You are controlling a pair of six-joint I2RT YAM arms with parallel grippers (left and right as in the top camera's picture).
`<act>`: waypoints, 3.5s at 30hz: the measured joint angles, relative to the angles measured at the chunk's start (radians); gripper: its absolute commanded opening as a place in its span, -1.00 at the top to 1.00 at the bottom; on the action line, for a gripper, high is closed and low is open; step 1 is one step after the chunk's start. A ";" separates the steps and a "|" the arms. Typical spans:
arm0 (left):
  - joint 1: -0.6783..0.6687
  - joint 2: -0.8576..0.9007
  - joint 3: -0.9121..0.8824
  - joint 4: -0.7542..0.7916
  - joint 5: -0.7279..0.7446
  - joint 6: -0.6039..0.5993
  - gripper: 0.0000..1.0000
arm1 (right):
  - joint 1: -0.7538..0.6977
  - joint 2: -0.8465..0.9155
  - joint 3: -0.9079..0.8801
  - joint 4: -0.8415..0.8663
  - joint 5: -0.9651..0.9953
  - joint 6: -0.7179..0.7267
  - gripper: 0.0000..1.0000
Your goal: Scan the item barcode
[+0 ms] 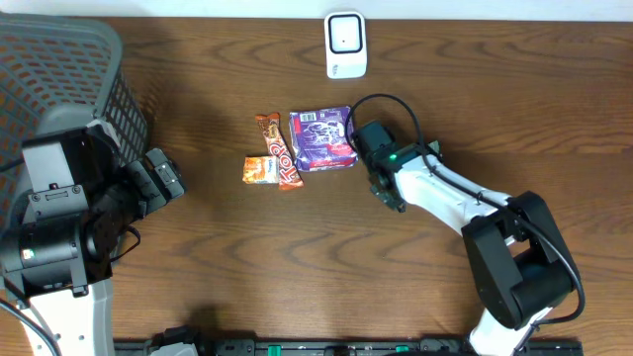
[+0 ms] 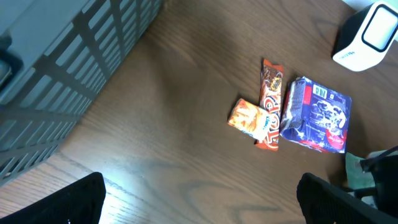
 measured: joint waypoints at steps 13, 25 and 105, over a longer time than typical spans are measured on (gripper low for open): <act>0.000 0.000 0.000 0.000 0.000 0.000 -0.96 | -0.212 -0.008 -0.010 0.184 -0.291 -0.174 -0.36; 0.000 0.000 0.000 0.000 0.000 0.000 -0.95 | -0.274 -0.006 0.008 0.241 -0.390 0.119 0.98; 0.000 0.000 0.000 0.000 0.000 0.000 -0.96 | -0.658 0.022 0.021 -0.031 -0.944 0.473 0.96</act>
